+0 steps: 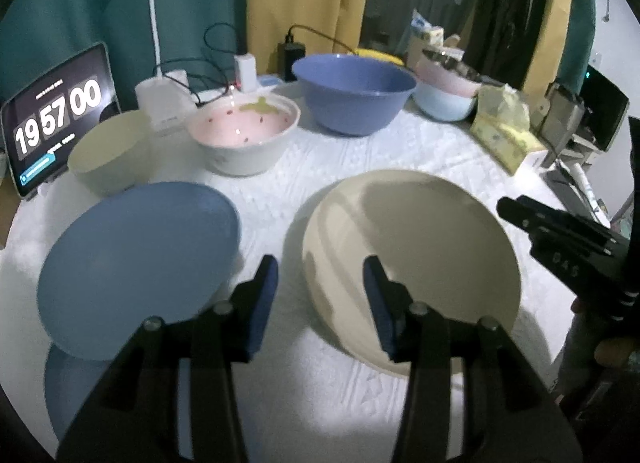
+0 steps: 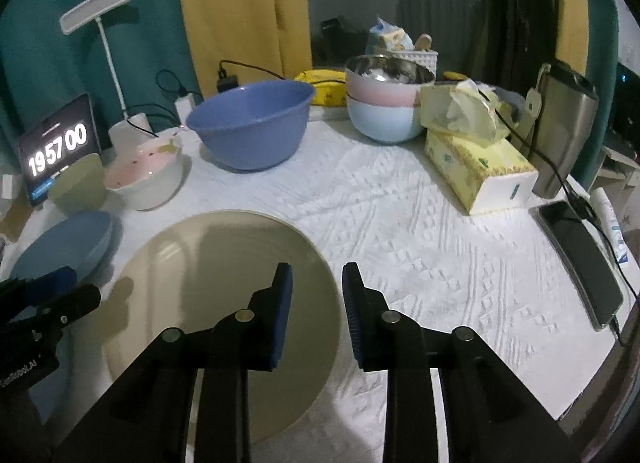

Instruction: Organize plates and bowls

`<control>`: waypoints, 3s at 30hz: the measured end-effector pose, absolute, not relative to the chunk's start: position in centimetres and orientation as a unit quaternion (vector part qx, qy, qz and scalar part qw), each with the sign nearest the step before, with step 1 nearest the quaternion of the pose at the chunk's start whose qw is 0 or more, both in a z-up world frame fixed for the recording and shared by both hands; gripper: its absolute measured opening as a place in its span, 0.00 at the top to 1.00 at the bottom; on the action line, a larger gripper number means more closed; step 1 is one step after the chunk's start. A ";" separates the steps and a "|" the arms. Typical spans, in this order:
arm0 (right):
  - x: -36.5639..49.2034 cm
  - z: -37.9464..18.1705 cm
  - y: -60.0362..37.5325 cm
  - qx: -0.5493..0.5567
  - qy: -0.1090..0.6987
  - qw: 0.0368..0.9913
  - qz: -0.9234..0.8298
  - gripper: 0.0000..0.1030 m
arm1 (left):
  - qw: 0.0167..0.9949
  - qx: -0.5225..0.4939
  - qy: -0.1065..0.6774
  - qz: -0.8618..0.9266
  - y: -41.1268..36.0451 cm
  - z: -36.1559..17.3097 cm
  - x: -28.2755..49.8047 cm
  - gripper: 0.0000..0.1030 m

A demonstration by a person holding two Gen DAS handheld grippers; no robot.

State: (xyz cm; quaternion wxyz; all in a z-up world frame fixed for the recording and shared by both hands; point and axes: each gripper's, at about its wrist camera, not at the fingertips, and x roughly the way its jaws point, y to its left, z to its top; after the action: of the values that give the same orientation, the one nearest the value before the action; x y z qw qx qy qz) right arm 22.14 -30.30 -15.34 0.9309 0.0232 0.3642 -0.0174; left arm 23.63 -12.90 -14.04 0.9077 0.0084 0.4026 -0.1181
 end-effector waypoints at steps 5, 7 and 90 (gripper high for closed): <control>21.6 -14.5 -28.6 0.014 0.357 0.934 -0.007 0.71 | 0.915 0.002 0.386 -0.117 -11.6 -12.9 22.6 0.55; 21.4 -14.2 -27.9 0.011 0.355 0.935 -0.002 0.71 | 0.917 -0.001 0.382 -0.115 -10.9 -12.6 22.3 0.55; 28.8 -18.3 -9.6 -0.027 0.438 0.888 0.139 0.75 | 0.905 -0.069 0.419 0.002 8.0 -16.8 25.3 0.68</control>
State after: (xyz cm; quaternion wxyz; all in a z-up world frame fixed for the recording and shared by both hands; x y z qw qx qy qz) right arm 28.76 -9.57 -18.34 0.8877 -0.0268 0.4383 0.1387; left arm 25.29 8.04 -16.77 0.9055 -0.0692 0.4187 0.0022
